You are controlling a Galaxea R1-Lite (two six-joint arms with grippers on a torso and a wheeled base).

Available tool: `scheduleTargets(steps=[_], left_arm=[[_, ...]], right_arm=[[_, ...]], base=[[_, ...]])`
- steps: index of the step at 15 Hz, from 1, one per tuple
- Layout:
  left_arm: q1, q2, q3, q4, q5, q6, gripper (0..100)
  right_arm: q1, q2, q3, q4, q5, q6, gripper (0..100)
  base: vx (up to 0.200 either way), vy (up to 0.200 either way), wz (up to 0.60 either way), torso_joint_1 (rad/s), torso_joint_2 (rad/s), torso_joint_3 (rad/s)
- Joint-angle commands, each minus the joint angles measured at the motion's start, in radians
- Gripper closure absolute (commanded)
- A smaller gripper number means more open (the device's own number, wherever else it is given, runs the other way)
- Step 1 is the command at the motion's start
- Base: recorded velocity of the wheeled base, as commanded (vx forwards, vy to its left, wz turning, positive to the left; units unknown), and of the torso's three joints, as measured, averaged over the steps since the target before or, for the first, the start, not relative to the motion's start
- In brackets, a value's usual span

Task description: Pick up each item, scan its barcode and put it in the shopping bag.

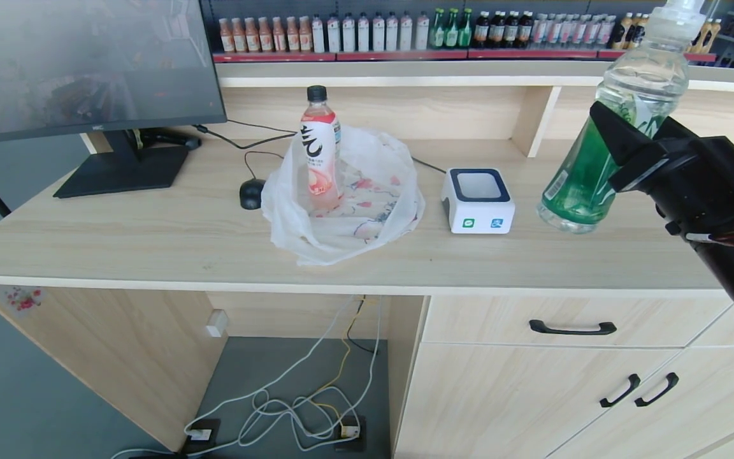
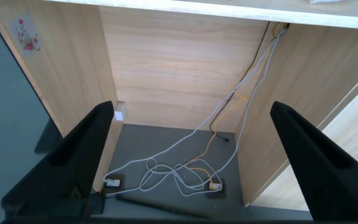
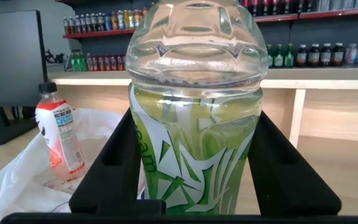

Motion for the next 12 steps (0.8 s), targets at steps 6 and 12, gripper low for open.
scheduleTargets(steps=[6, 12], left_arm=[[0.0, 0.0, 0.0, 0.0, 0.0, -0.004, 0], [0.0, 0.0, 0.0, 0.0, 0.0, -0.005, 0]], right_arm=[[-0.002, 0.011, -0.007, -0.011, 0.001, 0.001, 100], [-0.006, 0.011, -0.021, -0.012, 0.003, -0.001, 100]], base=[[0.0, 0.1, 0.0, 0.002, 0.0, 0.001], [0.0, 0.2, 0.0, 0.002, 0.0, 0.001]])
